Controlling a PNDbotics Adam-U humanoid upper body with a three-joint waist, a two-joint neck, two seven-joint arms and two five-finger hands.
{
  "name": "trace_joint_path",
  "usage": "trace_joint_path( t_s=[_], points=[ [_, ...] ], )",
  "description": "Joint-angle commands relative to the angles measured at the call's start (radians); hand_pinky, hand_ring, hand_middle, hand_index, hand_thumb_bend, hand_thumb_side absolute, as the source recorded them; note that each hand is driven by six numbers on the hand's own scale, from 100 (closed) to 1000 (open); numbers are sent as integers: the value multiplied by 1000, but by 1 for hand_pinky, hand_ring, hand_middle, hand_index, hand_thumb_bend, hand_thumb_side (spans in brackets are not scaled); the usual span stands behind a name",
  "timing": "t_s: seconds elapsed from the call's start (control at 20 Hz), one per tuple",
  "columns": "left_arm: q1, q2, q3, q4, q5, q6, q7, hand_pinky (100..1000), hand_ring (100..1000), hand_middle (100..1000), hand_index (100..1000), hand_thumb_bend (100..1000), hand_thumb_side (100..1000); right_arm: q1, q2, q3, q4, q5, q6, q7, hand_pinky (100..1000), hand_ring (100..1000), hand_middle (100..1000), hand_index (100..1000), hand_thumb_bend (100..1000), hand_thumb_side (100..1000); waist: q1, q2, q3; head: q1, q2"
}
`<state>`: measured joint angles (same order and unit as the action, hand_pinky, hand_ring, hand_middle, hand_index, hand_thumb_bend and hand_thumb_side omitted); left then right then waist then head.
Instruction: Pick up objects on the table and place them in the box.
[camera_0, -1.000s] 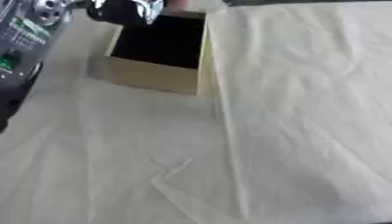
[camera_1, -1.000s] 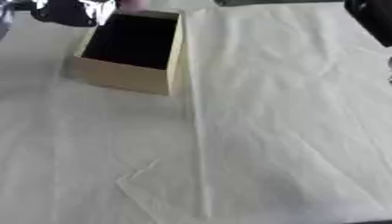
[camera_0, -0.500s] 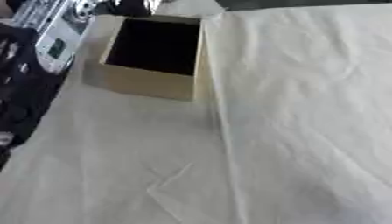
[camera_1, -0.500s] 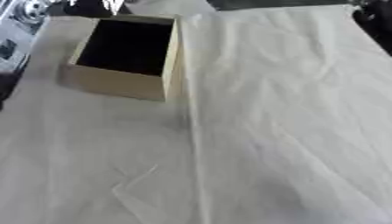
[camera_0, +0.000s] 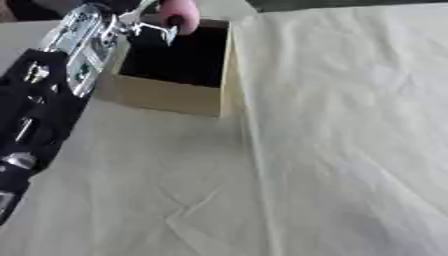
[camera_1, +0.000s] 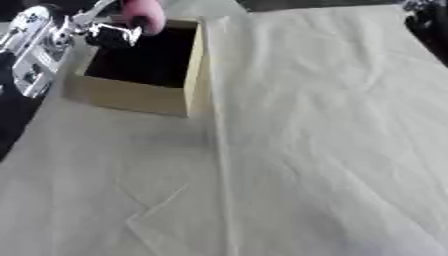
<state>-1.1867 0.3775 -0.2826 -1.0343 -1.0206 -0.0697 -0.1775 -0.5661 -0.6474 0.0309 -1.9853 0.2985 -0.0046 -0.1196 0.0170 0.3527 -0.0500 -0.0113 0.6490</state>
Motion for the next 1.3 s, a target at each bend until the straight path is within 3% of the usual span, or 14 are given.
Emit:
trace_joint_path(
  t_s=[0.05, 0.1, 0.45, 0.65, 0.75, 0.8, 0.9, 1.1, 1.3],
  points=[
    [-18, 16, 19, 3, 0, -9, -27, 486, 534, 530, 668, 100, 150, -11, -15, -12, -15, -10, -3, 0, 906, 769, 698, 836, 100, 873, -1, -19, -1, -2, -2],
    [-17, 14, 20, 8, 0, -10, -36, 489, 536, 531, 669, 100, 226, -12, -14, -12, -15, -11, -4, 1, 906, 769, 698, 836, 100, 880, -1, -19, -1, -2, -2],
    [-32, -16, 42, 87, -45, -11, -101, 619, 613, 585, 728, 100, 212, -16, -7, -11, -15, -14, -4, 6, 906, 769, 698, 836, 100, 881, -1, -15, -10, 10, -7],
    [-49, -40, 70, 153, -102, -41, -106, 679, 667, 630, 772, 100, 259, -26, -1, -8, -15, -15, -5, 13, 906, 769, 697, 835, 100, 882, 0, -10, -21, 20, -14],
    [-55, -44, 79, 171, -134, -57, -102, 719, 742, 689, 824, 194, 305, -26, 0, -9, -15, -15, -5, 14, 906, 768, 697, 835, 100, 882, 1, -8, -25, 21, -14],
    [-56, -45, 83, 176, -152, -62, -99, 739, 772, 725, 857, 320, 358, -25, 0, -10, -15, -16, -4, 13, 906, 768, 697, 835, 100, 882, 2, -8, -26, 21, -14],
    [-58, -45, 88, 184, -184, -66, -98, 768, 810, 757, 889, 458, 429, -23, 1, -11, -15, -17, -4, 13, 905, 768, 696, 835, 100, 882, 3, -7, -26, 21, -12],
    [-60, -42, 97, 186, -236, -48, -93, 800, 850, 793, 918, 554, 471, -22, 2, -12, -15, -17, -3, 13, 905, 768, 696, 834, 100, 882, 4, -7, -26, 19, -8],
    [-63, -41, 101, 164, -259, -32, -74, 783, 843, 787, 912, 548, 478, -19, 4, -12, -15, -18, -2, 13, 905, 768, 696, 834, 100, 881, 4, -11, -24, 21, -4]
  ],
)
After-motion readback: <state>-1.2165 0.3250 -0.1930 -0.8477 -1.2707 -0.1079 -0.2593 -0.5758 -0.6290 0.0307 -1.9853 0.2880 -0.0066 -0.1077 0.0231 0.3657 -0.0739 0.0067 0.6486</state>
